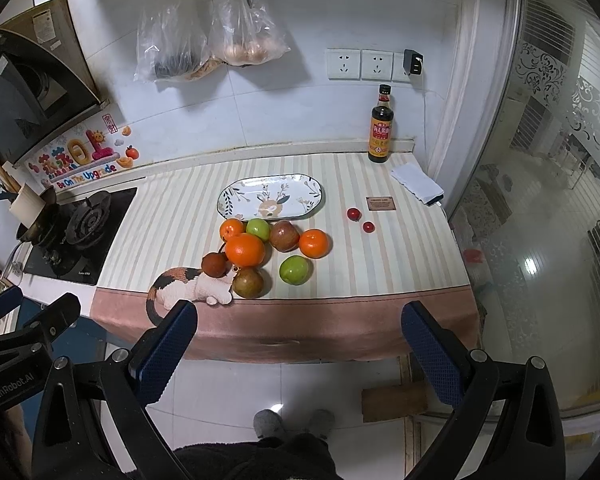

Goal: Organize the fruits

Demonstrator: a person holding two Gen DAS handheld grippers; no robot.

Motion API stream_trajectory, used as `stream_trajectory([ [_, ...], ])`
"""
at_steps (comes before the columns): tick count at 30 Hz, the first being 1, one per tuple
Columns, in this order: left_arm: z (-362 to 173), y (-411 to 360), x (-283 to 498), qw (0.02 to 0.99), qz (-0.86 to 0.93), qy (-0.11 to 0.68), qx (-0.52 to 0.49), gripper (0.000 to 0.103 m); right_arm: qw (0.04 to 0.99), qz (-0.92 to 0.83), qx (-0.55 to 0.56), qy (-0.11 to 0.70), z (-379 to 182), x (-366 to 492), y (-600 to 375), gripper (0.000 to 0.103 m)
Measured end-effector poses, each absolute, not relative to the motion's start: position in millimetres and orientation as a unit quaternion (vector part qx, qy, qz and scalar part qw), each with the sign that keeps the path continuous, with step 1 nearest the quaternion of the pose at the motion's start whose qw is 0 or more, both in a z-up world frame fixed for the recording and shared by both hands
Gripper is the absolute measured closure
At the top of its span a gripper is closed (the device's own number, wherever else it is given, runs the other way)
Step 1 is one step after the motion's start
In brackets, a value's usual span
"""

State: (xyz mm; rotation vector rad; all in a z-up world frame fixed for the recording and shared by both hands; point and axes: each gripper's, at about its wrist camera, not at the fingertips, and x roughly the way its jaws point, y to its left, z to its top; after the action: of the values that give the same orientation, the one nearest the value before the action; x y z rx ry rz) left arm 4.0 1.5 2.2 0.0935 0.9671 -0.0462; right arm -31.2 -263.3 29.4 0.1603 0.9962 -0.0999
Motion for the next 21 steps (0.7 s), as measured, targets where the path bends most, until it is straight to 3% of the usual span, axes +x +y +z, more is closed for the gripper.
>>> stream_trajectory([
  [21,-9,6,6,0.883,-0.023,0.467,0.046,0.000,0.873,-0.048,0.078,0.479,28,-23,-263,0.000],
])
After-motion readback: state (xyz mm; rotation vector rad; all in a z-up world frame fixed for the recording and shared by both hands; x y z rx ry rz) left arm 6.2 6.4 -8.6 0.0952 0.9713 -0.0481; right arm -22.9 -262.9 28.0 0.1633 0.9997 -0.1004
